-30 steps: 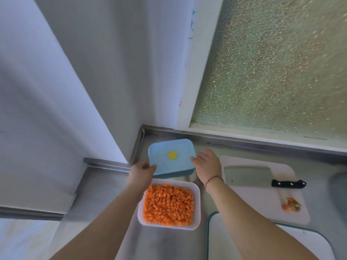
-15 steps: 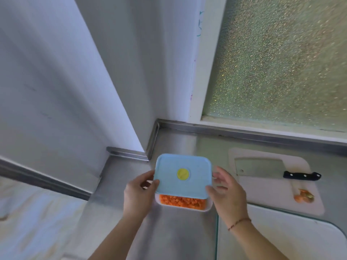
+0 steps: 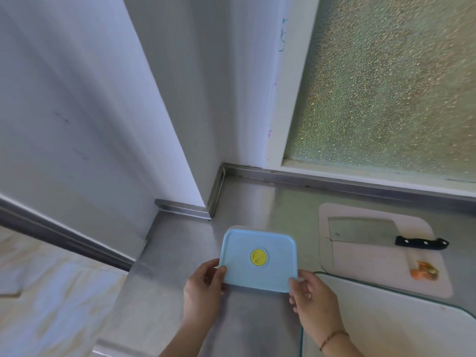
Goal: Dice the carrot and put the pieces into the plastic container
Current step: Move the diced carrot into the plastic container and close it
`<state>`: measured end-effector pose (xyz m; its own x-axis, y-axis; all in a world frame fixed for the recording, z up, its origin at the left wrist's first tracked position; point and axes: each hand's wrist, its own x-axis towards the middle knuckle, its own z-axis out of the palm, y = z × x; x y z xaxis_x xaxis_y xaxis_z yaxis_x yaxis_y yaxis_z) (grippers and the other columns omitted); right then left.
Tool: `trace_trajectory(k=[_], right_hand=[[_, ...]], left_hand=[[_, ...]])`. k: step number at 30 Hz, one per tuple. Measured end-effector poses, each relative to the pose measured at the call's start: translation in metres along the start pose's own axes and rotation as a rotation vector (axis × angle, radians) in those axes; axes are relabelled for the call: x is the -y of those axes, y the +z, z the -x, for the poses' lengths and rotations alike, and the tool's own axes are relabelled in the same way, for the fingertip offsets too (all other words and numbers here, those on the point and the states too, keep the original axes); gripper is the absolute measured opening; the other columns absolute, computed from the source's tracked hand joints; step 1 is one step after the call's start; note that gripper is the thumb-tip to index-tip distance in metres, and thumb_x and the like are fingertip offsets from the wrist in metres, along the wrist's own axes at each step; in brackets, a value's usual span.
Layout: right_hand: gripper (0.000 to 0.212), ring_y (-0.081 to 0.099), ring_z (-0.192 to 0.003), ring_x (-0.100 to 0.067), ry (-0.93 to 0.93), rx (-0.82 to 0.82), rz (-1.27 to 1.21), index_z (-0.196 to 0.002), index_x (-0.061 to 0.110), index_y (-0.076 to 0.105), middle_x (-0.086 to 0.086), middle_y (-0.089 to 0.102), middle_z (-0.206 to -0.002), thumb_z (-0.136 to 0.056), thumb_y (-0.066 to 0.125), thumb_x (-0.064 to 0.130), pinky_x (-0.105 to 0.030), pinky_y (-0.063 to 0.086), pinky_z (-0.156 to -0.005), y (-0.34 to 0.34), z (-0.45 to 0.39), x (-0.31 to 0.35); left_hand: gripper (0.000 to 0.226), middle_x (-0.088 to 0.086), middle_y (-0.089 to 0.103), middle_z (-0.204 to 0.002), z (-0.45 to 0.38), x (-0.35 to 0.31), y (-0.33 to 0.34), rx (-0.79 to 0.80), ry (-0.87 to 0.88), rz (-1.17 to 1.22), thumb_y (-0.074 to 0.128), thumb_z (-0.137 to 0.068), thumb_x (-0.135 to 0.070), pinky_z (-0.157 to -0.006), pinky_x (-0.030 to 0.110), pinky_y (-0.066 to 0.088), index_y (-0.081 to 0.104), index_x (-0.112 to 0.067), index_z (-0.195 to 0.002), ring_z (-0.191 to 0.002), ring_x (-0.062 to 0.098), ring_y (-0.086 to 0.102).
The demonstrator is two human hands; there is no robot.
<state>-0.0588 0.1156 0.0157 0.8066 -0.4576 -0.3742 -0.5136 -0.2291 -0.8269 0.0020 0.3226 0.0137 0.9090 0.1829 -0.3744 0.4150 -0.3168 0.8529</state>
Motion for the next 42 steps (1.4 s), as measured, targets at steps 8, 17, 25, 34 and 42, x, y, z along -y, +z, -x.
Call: trace_trajectory(k=[8, 17, 25, 34, 42], right_hand=[[0.009, 0.062, -0.054, -0.005, 0.015, -0.025, 0.030, -0.083, 0.022, 0.061, 0.002, 0.068, -0.062, -0.089, 0.064, 0.017, -0.025, 0.051, -0.058, 0.005, -0.005, -0.004], [0.048, 0.052, -0.067, -0.022, 0.034, -0.122, 0.116, -0.073, 0.004, 0.055, -0.004, 0.059, -0.067, -0.095, 0.050, 0.047, -0.024, 0.036, -0.055, -0.003, -0.070, 0.036], [0.049, 0.039, -0.059, -0.022, 0.020, -0.069, 0.198, -0.063, 0.011, 0.036, -0.003, 0.042, -0.058, -0.098, 0.042, 0.046, -0.032, 0.031, -0.055, 0.012, -0.091, 0.031], [0.054, 0.052, -0.066, -0.028, 0.033, -0.051, 0.272, -0.070, 0.011, 0.044, -0.007, 0.054, -0.065, -0.097, 0.030, 0.055, -0.035, 0.042, -0.061, 0.015, -0.088, 0.036], [0.067, 0.056, -0.045, -0.020, 0.077, 0.150, 0.231, -0.060, 0.011, 0.048, -0.007, 0.055, -0.051, -0.096, 0.023, 0.062, -0.027, 0.045, -0.051, -0.017, -0.022, 0.001]], left_hand=[[0.010, -0.006, 0.072, -0.066, -0.005, -0.004, 0.002, -0.004, -0.012, -0.047, 0.065, -0.096, -0.019, -0.063, 0.028, 0.051, 0.070, -0.023, -0.088, -0.058, 0.014, 0.067], [0.020, -0.007, 0.066, -0.083, -0.058, -0.049, 0.015, 0.035, 0.107, -0.208, 0.055, -0.101, -0.036, -0.064, 0.018, 0.042, 0.066, -0.027, -0.088, -0.077, 0.005, 0.060], [0.022, -0.002, 0.063, -0.078, -0.076, -0.043, 0.036, 0.037, -0.007, -0.074, 0.059, -0.100, -0.033, -0.063, 0.025, 0.042, 0.066, -0.016, -0.087, -0.068, 0.011, 0.053], [0.035, -0.002, 0.053, -0.069, -0.077, -0.044, 0.035, 0.034, -0.006, -0.122, 0.059, -0.100, -0.035, -0.060, 0.028, 0.039, 0.052, -0.012, -0.075, -0.064, 0.015, 0.048], [0.010, 0.009, 0.063, -0.060, -0.025, -0.004, -0.011, 0.196, 0.108, -0.051, 0.065, -0.098, -0.028, -0.048, 0.033, 0.052, 0.063, -0.026, -0.107, -0.049, 0.022, 0.058]])
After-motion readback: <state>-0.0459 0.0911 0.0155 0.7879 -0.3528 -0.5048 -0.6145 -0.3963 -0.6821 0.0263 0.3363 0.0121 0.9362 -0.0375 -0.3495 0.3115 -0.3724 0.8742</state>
